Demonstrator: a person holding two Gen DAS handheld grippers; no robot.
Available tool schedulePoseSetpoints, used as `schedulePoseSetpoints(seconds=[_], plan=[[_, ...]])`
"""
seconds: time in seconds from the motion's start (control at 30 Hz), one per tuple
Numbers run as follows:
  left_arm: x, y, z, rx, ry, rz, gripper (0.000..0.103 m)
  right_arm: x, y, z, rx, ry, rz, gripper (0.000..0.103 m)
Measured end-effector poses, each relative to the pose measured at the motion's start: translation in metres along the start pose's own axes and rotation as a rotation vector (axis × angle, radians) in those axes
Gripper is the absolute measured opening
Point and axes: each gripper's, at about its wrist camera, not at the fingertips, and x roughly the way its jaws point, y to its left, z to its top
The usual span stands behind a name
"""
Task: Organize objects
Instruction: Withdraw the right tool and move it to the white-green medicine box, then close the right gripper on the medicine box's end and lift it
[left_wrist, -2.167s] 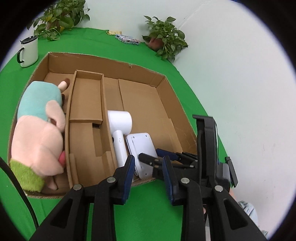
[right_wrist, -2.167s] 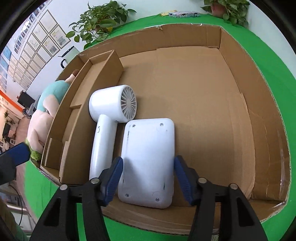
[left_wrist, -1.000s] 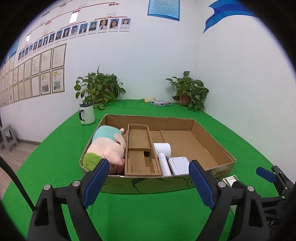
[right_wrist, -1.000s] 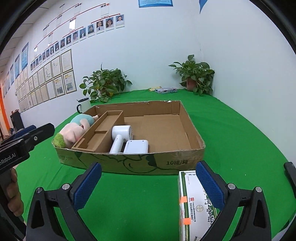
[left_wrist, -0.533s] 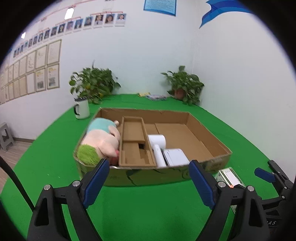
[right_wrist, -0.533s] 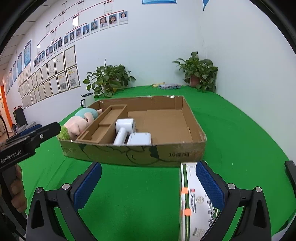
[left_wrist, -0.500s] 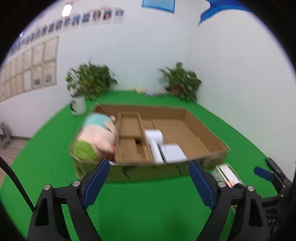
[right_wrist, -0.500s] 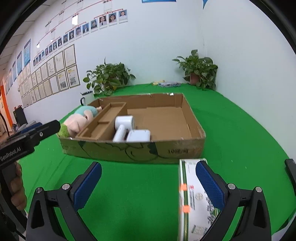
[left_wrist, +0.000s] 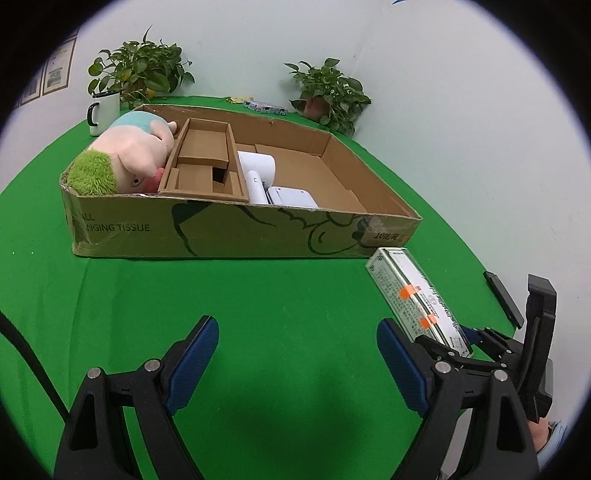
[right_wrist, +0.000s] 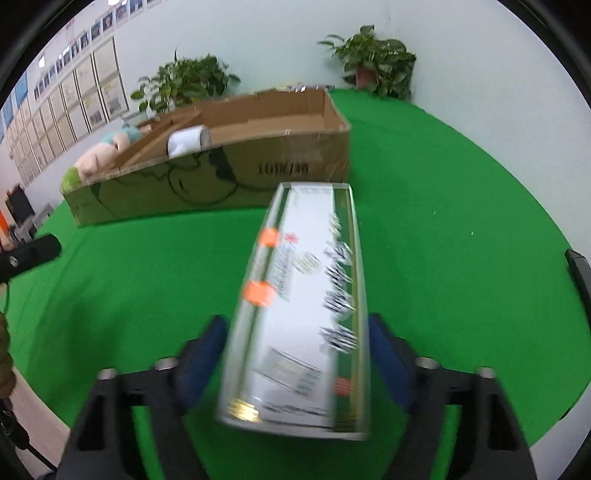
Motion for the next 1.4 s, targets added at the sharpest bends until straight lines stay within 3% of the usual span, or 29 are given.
schedulePoseSetpoints(seconds=[0.07, 0.17, 0.2, 0.23, 0.27, 0.5, 0.7, 0.8, 0.87, 1.03, 1.13, 1.27, 1.4], plan=[[-0.004, 0.001, -0.001, 0.0, 0.001, -0.015, 0.087, -0.005, 0.007, -0.003, 0.003, -0.01, 0.042, 0.059], [-0.002, 0.004, 0.0, -0.024, 0.028, -0.084, 0.087, -0.022, 0.031, -0.005, -0.011, -0.051, 0.181, 0.063], [0.0, 0.005, 0.0, -0.038, 0.042, -0.108, 0.087, -0.027, 0.038, -0.006, -0.024, -0.064, 0.205, 0.069], [0.004, 0.005, -0.001, -0.056, 0.059, -0.133, 0.087, -0.03, 0.046, -0.007, -0.033, -0.076, 0.23, 0.095], [0.01, 0.007, -0.001, -0.084, 0.084, -0.166, 0.087, -0.031, 0.051, -0.008, -0.034, -0.085, 0.245, 0.103], [0.043, 0.008, -0.007, -0.2, 0.174, -0.288, 0.087, -0.02, 0.074, -0.018, -0.106, -0.037, 0.271, 0.102], [0.061, 0.003, -0.019, -0.255, 0.21, -0.354, 0.087, -0.014, 0.076, -0.015, -0.153, -0.024, 0.224, 0.101], [0.06, -0.002, -0.02, -0.238, 0.199, -0.341, 0.087, -0.006, 0.076, -0.016, -0.135, 0.008, 0.248, 0.08], [0.06, -0.003, -0.022, -0.249, 0.201, -0.346, 0.087, -0.003, 0.08, -0.019, -0.133, 0.009, 0.22, 0.063], [0.056, -0.005, -0.024, -0.242, 0.214, -0.302, 0.078, -0.002, 0.078, -0.017, -0.015, 0.022, 0.272, 0.061], [0.056, -0.004, -0.026, -0.247, 0.243, -0.296, 0.056, 0.0, 0.075, -0.014, 0.047, 0.04, 0.33, 0.06], [0.054, 0.002, -0.03, -0.298, 0.261, -0.349, 0.052, -0.005, 0.081, -0.013, 0.022, 0.035, 0.318, 0.06], [0.042, -0.005, -0.025, -0.261, 0.24, -0.357, 0.048, -0.011, 0.086, -0.014, 0.0, 0.004, 0.303, 0.059]])
